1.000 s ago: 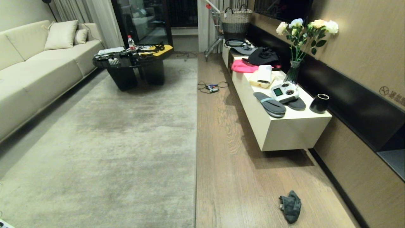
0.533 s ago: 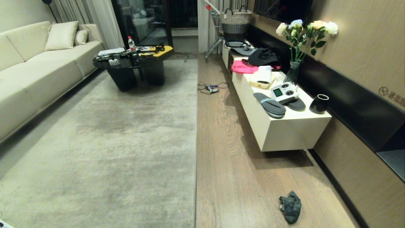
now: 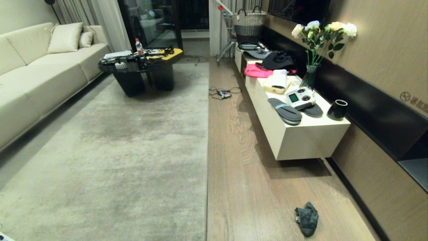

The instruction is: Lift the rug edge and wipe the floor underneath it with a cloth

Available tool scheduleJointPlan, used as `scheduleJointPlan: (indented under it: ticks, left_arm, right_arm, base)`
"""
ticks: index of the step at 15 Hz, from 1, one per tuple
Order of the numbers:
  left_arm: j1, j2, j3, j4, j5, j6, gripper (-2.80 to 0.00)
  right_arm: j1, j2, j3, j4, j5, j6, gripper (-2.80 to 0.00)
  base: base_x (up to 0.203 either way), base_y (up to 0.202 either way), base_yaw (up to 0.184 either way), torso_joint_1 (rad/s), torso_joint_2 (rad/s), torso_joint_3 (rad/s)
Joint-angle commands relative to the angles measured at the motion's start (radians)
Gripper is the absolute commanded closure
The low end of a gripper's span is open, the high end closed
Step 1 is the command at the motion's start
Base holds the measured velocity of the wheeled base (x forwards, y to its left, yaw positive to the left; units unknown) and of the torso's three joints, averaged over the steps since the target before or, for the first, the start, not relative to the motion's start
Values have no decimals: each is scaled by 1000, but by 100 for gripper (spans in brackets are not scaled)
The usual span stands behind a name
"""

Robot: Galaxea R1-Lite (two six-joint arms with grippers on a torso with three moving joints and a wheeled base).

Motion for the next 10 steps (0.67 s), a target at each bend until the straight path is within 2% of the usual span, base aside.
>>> scheduleJointPlan:
  ticks: [1,10]
  left_arm:
    - [1,2,0,0,0,0,0]
    - [1,2,0,-1,0,0,0]
  right_arm:
    - [0,2,0,-3,-1,2,0]
    - [0,2,0,-2,0,3,0]
  base:
    - [0,0,0,0,0,0]
    - [0,0,0,0,0,0]
